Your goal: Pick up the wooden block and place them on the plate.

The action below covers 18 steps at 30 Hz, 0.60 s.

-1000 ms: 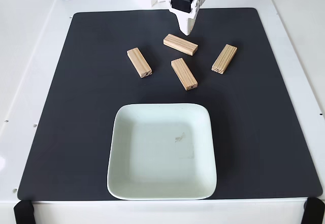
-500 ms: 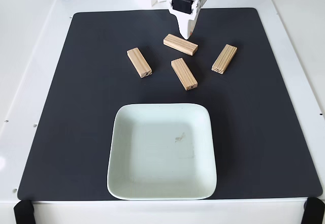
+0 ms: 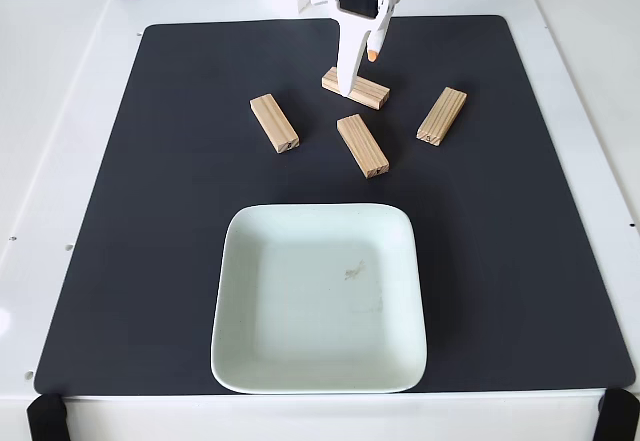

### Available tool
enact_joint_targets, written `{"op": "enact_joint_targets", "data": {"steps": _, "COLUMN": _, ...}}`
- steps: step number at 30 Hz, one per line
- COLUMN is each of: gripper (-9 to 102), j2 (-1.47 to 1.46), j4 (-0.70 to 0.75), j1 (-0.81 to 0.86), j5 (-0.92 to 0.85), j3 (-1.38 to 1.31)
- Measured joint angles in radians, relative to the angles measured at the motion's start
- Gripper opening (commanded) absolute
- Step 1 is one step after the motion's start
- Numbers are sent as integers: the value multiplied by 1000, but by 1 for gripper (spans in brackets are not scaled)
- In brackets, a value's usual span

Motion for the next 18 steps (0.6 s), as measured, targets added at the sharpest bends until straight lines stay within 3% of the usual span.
{"op": "enact_joint_targets", "data": {"steps": 18, "gripper": 33, "j2": -46, "j4": -69, "j1": 0, "j5": 0, "j3": 106}}
